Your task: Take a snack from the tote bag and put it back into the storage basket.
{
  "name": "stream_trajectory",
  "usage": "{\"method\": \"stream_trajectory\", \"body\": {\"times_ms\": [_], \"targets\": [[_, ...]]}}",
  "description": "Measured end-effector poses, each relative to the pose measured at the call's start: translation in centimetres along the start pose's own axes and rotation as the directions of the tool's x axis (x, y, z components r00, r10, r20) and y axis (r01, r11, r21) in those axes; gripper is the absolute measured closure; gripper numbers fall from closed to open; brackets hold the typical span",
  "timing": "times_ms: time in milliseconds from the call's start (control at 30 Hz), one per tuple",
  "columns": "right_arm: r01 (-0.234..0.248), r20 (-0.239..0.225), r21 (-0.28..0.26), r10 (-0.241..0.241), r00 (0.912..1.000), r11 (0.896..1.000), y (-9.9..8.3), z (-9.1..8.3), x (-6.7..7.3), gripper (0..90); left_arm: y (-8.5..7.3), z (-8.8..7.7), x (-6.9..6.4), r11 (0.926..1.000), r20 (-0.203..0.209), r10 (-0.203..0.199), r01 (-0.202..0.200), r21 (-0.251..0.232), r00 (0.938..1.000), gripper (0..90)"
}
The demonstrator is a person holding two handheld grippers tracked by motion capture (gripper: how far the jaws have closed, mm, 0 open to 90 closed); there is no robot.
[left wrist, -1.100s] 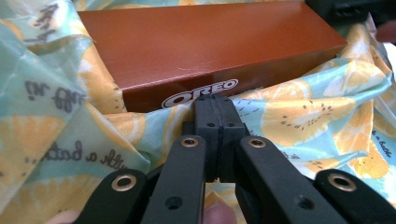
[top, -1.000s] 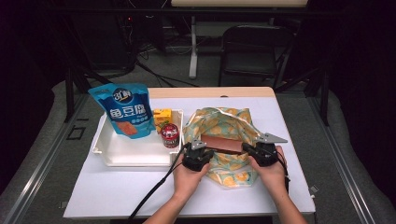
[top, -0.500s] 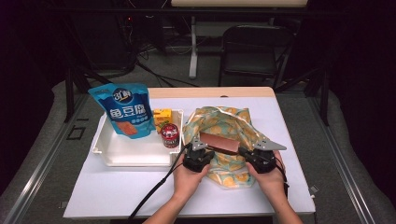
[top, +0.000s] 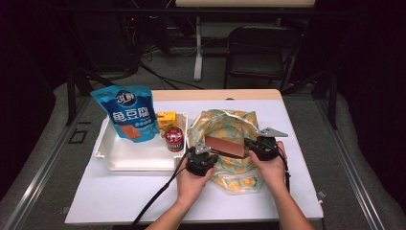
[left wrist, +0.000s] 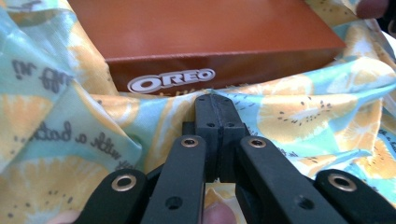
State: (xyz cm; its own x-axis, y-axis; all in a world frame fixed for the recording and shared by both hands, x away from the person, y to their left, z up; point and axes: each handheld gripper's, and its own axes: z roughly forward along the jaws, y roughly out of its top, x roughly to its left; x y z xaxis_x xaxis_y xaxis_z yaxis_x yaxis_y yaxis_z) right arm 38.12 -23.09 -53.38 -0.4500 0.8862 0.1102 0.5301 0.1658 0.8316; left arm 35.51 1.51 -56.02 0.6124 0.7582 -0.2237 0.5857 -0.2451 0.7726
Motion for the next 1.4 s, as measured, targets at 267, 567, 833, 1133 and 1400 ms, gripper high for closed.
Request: {"method": "stream_trajectory", "body": {"times_ms": [267, 567, 833, 1133, 1400], "targets": [[0.039, -0.036, 0.023, -0.039, 0.9986, 0.999, -0.5, -1.2, 0.6, 90.0, 0.1, 0.3, 0.0, 0.9997, -0.001, 0.004, -0.004, 0.024, 1.0000, 90.0], [0.057, -0.059, -0.013, -0.058, 0.9966, 0.998, -1.5, -2.5, 1.6, 88.5, -0.1, -0.5, -0.5, 0.9999, 0.010, 0.008, -0.007, -0.014, 0.9999, 90.0], [0.067, -0.104, -0.064, -0.073, 0.9918, 0.996, -1.9, -4.6, 2.7, 72.5, 0.4, -2.7, -2.3, 0.9913, 0.088, 0.013, -0.002, -0.131, 0.9960, 88.1], [0.085, -0.137, -0.044, -0.090, 0.9864, 0.995, -4.2, -5.8, 5.0, 90.0, 0.9, -2.5, -2.7, 0.9901, 0.108, 0.027, -0.011, -0.140, 0.9938, 86.8], [0.091, -0.154, 0.115, -0.072, 0.9854, 0.989, -6.2, -3.4, 5.0, 90.0, 0.1, -1.3, -3.4, 0.9960, 0.129, 0.047, -0.036, -0.082, 0.9906, 84.8]]}}
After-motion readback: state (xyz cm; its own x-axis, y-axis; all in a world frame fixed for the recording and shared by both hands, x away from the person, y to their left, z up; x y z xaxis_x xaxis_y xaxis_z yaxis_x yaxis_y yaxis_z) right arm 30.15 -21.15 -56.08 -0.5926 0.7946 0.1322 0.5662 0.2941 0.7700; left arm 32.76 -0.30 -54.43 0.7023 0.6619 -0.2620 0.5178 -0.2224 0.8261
